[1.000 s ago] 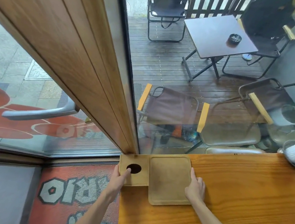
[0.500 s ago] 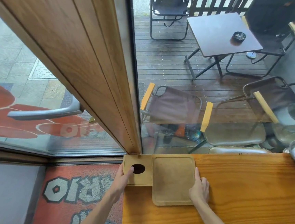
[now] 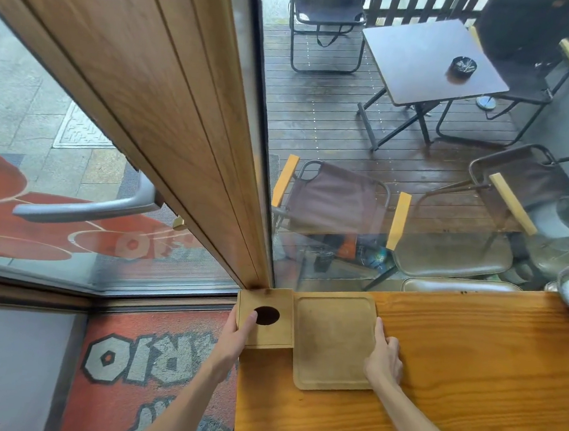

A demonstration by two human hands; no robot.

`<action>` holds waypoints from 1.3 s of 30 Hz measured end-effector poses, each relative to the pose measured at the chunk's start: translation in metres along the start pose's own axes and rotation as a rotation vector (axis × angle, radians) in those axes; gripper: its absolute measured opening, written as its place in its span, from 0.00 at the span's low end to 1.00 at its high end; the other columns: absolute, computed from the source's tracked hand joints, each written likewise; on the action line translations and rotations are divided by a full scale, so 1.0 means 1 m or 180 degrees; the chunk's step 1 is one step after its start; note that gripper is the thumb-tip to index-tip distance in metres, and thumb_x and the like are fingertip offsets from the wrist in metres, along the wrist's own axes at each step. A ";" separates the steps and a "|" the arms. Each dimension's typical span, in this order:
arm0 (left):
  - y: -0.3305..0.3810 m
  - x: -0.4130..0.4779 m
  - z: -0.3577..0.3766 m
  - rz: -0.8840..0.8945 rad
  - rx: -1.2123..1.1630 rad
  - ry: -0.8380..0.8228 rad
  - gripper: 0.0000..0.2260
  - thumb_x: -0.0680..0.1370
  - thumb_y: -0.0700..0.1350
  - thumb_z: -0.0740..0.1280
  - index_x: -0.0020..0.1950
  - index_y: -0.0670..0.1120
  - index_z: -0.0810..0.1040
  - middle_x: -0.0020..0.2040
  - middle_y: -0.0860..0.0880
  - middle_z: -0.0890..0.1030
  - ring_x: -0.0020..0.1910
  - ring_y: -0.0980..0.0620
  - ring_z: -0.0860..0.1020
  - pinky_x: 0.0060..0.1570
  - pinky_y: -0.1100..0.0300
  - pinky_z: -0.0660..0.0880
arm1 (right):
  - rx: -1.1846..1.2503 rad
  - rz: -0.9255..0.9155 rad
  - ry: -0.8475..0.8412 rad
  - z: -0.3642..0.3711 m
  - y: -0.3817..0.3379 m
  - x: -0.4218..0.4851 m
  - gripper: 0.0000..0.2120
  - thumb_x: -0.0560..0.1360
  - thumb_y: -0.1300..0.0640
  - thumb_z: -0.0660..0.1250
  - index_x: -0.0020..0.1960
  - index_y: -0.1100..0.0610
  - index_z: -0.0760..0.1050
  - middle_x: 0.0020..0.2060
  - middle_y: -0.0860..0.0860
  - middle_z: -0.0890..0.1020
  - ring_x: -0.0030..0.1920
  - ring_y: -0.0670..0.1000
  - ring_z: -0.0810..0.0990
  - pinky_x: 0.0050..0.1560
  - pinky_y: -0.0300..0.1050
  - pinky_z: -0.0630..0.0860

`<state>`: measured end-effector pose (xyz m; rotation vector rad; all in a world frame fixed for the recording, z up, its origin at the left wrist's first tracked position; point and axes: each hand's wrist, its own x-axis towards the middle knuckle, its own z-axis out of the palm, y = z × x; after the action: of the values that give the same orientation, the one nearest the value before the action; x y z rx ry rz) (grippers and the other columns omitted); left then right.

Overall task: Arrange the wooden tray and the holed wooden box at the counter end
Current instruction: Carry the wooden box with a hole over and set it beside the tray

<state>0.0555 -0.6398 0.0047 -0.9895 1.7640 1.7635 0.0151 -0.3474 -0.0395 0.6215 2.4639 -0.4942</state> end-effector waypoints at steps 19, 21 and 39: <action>0.008 -0.001 0.000 0.0117 0.0082 -0.0031 0.20 0.82 0.55 0.62 0.73 0.56 0.64 0.62 0.56 0.75 0.63 0.50 0.72 0.68 0.45 0.69 | -0.0211 -0.0052 -0.0207 -0.006 -0.002 0.000 0.41 0.78 0.66 0.60 0.79 0.42 0.41 0.55 0.51 0.67 0.36 0.49 0.72 0.30 0.40 0.65; 0.007 -0.001 0.000 0.0106 0.0097 -0.0015 0.19 0.82 0.55 0.61 0.72 0.55 0.67 0.60 0.58 0.76 0.64 0.49 0.74 0.66 0.46 0.70 | -0.0198 -0.0023 -0.0195 -0.005 -0.002 0.001 0.41 0.77 0.67 0.60 0.79 0.42 0.42 0.56 0.51 0.67 0.35 0.49 0.71 0.31 0.41 0.65; 0.006 -0.004 0.002 0.0088 -0.0016 0.0043 0.25 0.80 0.58 0.62 0.76 0.53 0.64 0.68 0.53 0.74 0.68 0.49 0.71 0.71 0.41 0.66 | -0.0309 -0.0064 -0.0169 -0.010 -0.003 -0.001 0.40 0.77 0.66 0.61 0.79 0.43 0.43 0.59 0.53 0.69 0.36 0.49 0.71 0.31 0.41 0.65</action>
<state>0.0536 -0.6377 0.0113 -0.9859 1.7904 1.7829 0.0102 -0.3456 -0.0307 0.5378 2.4299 -0.3913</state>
